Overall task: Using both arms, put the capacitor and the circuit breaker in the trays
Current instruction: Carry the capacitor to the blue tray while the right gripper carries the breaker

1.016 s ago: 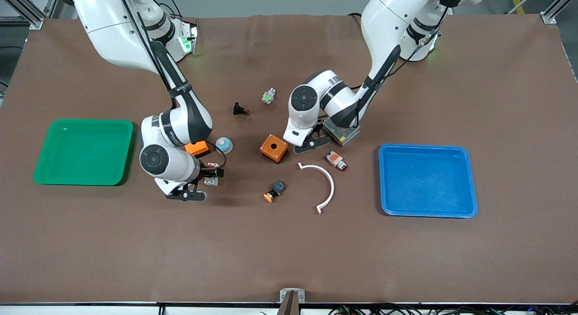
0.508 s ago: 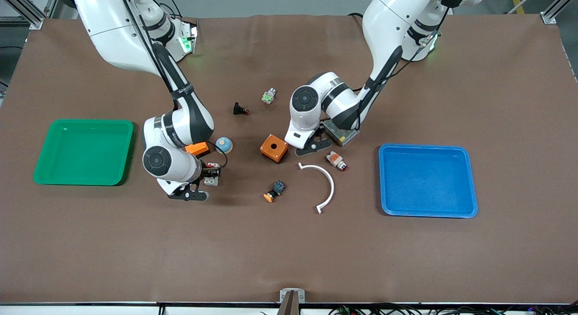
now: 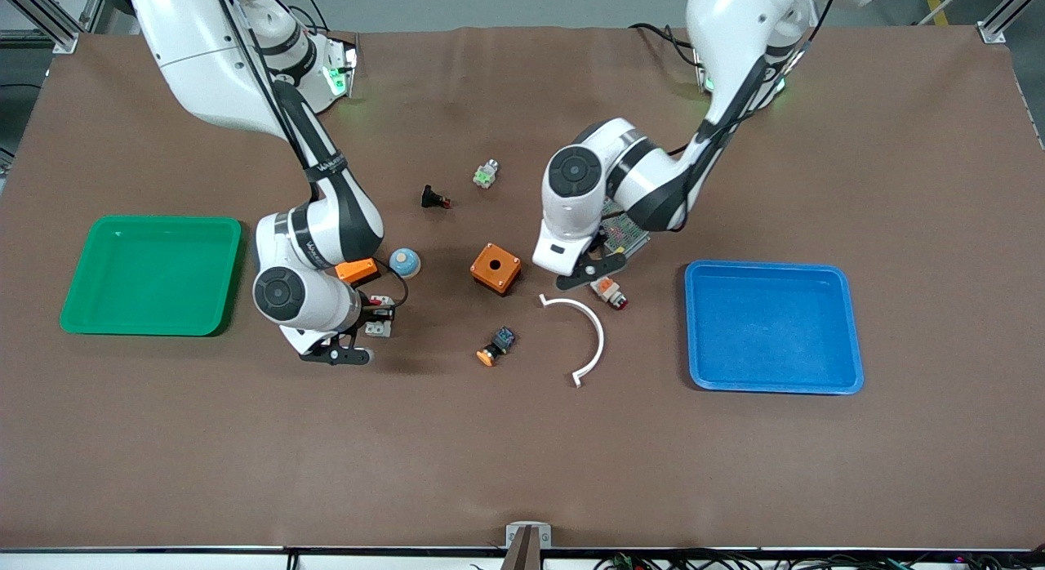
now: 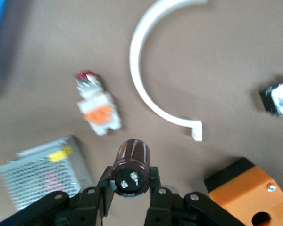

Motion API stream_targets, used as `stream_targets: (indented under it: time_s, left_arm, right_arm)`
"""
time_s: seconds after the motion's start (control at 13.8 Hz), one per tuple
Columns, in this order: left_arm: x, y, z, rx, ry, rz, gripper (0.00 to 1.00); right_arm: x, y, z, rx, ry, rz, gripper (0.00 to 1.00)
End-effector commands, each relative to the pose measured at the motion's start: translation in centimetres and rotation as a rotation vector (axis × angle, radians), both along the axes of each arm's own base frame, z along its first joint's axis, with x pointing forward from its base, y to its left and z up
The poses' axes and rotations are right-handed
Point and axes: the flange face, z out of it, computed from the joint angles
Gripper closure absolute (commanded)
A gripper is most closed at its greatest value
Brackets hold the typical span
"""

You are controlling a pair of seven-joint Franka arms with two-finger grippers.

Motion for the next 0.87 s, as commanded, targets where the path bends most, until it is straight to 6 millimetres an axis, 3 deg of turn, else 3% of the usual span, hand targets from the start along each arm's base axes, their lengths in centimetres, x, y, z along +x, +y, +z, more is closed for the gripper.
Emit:
stream_targets:
  time_s: [0.0,0.15,0.29,0.51,0.8]
  left_arm:
    - [1.9,5.2,3.5,0.046,0.003,0.000,1.00]
    - [4.5,9.6,4.3,0.050,0.017,-0.006,1.00]
    - [6.7,13.8,4.3,0.049,0.029,0.003,1.00]
    - [9.3,19.7,3.2,0.049,0.057,0.005,1.00]
    - [11.7,26.3,0.0,0.041,0.096,0.066,1.00]
  right_arm:
    - [1.1,-3.1,7.1,0.030,0.065,-0.044,0.72]
    - [1.2,-7.4,12.5,0.034,0.133,-0.077,0.72]
    - [0.6,-12.9,15.9,0.049,0.160,-0.065,0.72]
    - [-0.4,-22.8,17.2,0.063,0.196,0.000,0.73]
    - [-2.4,-34.7,16.5,0.073,0.187,0.078,0.73]
